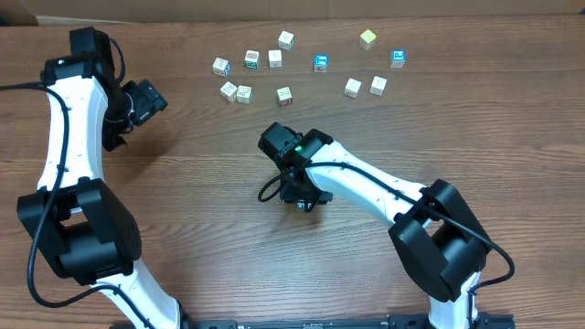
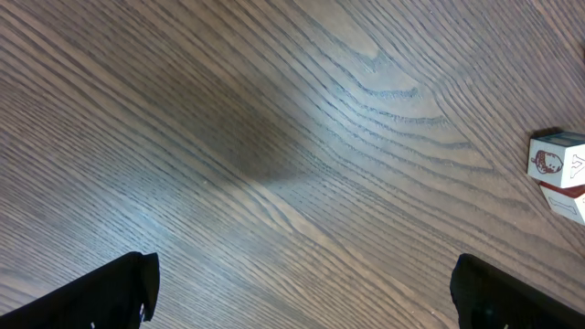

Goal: Form a tower

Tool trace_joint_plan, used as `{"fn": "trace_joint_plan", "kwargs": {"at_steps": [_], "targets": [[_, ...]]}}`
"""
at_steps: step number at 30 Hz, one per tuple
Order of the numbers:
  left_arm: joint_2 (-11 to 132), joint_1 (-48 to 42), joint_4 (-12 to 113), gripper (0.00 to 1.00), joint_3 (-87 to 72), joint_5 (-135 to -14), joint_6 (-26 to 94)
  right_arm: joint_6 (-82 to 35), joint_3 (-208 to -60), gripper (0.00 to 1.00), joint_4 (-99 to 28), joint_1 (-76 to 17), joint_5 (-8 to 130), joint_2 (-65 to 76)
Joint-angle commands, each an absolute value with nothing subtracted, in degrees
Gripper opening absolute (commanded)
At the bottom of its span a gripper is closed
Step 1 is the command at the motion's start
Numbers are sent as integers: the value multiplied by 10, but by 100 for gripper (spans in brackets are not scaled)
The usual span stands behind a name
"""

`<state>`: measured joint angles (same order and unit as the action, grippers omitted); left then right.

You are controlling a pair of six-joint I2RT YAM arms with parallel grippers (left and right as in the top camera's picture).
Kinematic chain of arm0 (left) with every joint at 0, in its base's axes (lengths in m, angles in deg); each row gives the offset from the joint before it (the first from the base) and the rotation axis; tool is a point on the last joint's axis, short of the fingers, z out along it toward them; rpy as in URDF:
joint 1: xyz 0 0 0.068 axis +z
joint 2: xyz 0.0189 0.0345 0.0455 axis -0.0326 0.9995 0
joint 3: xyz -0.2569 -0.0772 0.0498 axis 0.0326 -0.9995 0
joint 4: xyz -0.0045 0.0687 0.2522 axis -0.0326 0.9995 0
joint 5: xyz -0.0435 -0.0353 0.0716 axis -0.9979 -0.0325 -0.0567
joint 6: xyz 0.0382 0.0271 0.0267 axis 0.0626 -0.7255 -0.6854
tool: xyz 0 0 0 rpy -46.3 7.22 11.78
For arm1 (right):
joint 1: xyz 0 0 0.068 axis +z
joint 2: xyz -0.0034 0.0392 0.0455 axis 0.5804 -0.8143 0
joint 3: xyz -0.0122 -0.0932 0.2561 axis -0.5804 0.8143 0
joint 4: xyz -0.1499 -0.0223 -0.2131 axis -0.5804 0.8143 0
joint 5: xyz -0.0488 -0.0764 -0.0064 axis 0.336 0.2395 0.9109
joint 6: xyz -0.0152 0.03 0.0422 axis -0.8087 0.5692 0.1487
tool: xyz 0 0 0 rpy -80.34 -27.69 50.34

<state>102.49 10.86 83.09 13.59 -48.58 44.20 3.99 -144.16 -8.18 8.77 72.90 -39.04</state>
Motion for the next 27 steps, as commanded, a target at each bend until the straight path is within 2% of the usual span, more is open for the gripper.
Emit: {"fn": "trace_joint_plan", "kwargs": {"at_steps": [1,19,27], "targets": [[1012,105,831,100,147,-486,435,39,-1461,39,-81,88,735,-393],[1012,105,831,100,147,-486,435,39,-1461,30,-77,88,735,-392],[1012,105,831,100,147,-486,435,39,-1461,30,-75,88,739,-388]]}}
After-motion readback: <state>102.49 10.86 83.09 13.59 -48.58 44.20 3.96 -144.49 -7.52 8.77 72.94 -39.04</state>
